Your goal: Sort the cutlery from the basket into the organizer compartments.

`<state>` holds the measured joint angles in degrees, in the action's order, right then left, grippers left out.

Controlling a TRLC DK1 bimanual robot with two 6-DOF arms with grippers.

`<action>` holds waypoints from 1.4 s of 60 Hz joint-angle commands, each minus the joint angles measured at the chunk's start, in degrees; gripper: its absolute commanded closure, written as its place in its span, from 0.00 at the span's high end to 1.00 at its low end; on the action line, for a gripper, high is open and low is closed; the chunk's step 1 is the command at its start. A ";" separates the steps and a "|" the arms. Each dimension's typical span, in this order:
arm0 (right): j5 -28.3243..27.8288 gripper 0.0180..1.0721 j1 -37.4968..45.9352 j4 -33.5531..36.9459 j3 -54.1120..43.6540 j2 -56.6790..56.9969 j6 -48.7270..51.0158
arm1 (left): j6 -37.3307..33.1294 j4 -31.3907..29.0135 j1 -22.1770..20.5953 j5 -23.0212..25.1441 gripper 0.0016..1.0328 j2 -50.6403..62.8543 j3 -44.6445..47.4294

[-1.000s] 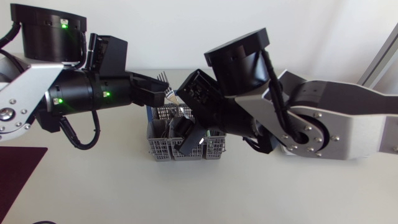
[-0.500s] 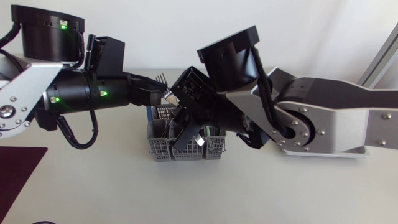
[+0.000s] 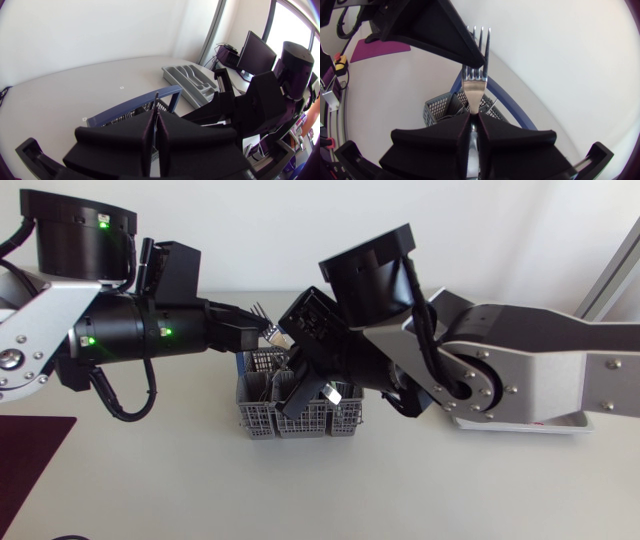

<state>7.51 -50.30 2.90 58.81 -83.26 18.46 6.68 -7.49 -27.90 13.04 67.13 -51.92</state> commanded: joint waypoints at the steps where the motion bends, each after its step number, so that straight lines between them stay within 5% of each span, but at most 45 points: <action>1: -2.15 0.05 -1.02 1.06 0.17 -0.32 0.88 | 1.32 1.60 0.04 0.50 0.10 -0.60 -1.52; 8: -2.23 0.05 -1.02 1.85 -0.10 0.65 0.88 | 1.32 2.04 0.57 0.50 0.31 -2.27 -2.31; 16: -2.41 0.05 -1.02 2.99 -0.80 2.67 0.88 | 1.58 2.83 3.73 0.41 0.43 -5.61 -3.80; 31: -2.41 0.05 0.91 7.30 -3.70 11.72 0.09 | 0.79 0.54 9.62 0.32 0.44 -9.39 -5.65; 52: -2.76 0.05 18.49 13.10 -7.21 21.74 -1.85 | -10.54 -2.62 8.39 -0.47 0.44 -10.27 0.68; 68: -10.41 0.05 42.39 10.73 -6.77 13.04 -2.20 | -17.66 -2.01 6.54 -3.28 0.44 -10.36 4.90; 84: -10.67 0.05 51.09 7.48 -4.49 1.97 -4.48 | -24.26 2.21 5.14 -4.69 0.44 -10.44 9.56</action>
<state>-2.98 -0.58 11.35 53.08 -78.50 15.99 -14.52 -6.94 -22.20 8.64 57.36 -44.38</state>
